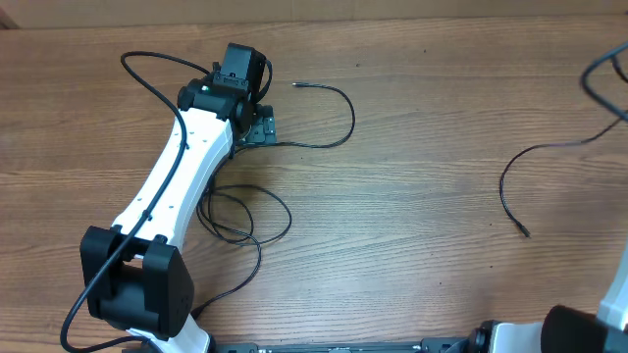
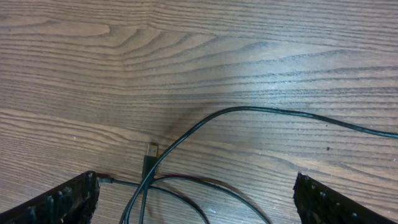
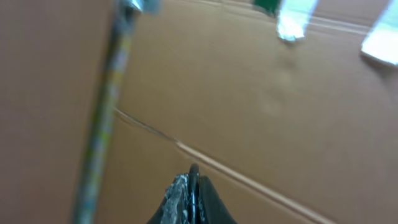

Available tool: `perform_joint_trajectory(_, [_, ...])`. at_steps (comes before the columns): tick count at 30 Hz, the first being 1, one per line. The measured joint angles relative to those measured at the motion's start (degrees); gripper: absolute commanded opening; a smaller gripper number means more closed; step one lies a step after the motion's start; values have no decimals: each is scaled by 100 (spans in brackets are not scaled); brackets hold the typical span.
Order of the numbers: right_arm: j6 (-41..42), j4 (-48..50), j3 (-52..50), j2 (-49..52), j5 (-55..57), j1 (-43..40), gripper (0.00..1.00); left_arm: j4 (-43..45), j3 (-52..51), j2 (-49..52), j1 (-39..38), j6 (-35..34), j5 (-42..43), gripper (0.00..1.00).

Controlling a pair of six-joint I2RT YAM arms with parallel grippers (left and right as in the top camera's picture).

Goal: Untangle cables

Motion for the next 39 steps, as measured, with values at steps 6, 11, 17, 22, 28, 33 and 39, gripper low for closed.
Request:
perform_joint_trajectory(6, [1108, -1119, 0, 363, -791, -992, 4, 0, 0, 0, 0, 0, 0, 100])
perform_joint_trajectory(11, [1937, -1821, 0, 970, -1718, -1565, 4, 0, 0, 0, 0, 0, 0, 100])
perform_joint_trajectory(17, [2330, -2356, 0, 1816, -2747, -1873, 14, 2, 0, 0, 0, 0, 0, 100])
perform_joint_trajectory(22, [2426, -2634, 0, 2341, -3136, -1871, 22, 4, 0, 0, 0, 0, 0, 100])
perform_joint_trajectory(28, [2463, -2865, 0, 2568, -3587, -1871, 67, 2, 0, 0, 0, 0, 0, 99])
perform_joint_trajectory(33, [2463, -2975, 0, 2570, -4164, -1869, 100, 4, 0, 0, 0, 0, 0, 100])
perform_joint_trajectory(39, [2485, -3451, 0, 2570, -5403, -1869, 100, 4, 0, 0, 0, 0, 0, 100])
